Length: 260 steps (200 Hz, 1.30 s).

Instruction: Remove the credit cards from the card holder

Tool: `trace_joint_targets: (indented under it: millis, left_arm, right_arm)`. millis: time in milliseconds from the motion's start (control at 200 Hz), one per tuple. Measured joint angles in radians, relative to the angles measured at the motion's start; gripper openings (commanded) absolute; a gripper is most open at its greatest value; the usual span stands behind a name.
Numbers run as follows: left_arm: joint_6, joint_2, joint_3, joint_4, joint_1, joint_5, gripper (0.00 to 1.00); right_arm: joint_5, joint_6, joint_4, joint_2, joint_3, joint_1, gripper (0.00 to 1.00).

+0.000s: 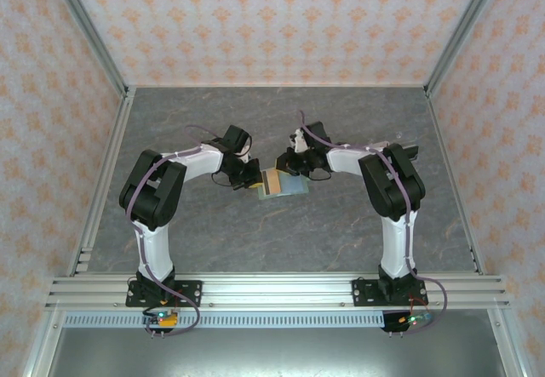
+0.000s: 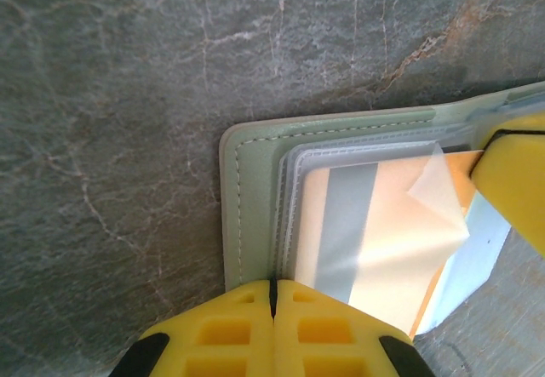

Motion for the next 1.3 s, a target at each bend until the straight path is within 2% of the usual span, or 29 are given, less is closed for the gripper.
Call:
trace_joint_targets:
  millis: [200,335,505,1031,1176,1301]
  left_arm:
    - [0.003,0.005,0.002,0.000,0.005,0.016,0.00]
    - [0.008,0.007,0.004,-0.002,0.007,0.023,0.00]
    - [0.008,0.007,0.004,-0.002,0.007,0.023,0.00]
    - [0.008,0.007,0.002,0.000,0.011,0.026,0.06]
    - [0.009,0.007,0.008,-0.006,0.011,0.024,0.13]
    - [0.007,-0.001,0.017,-0.015,0.013,0.016,0.32]
  right_arm:
    - [0.028,-0.053,-0.031,0.000,0.002,0.017,0.13]
    - [0.058,-0.074,-0.056,0.000,0.014,0.024,0.07]
    - [0.074,-0.073,-0.060,-0.005,0.013,0.024,0.04]
    - [0.166,-0.044,-0.057,-0.148,-0.104,-0.027,0.01]
    - [0.236,-0.042,-0.057,-0.228,-0.144,-0.030,0.00]
    - [0.295,-0.041,-0.057,-0.314,-0.168,-0.034,0.00]
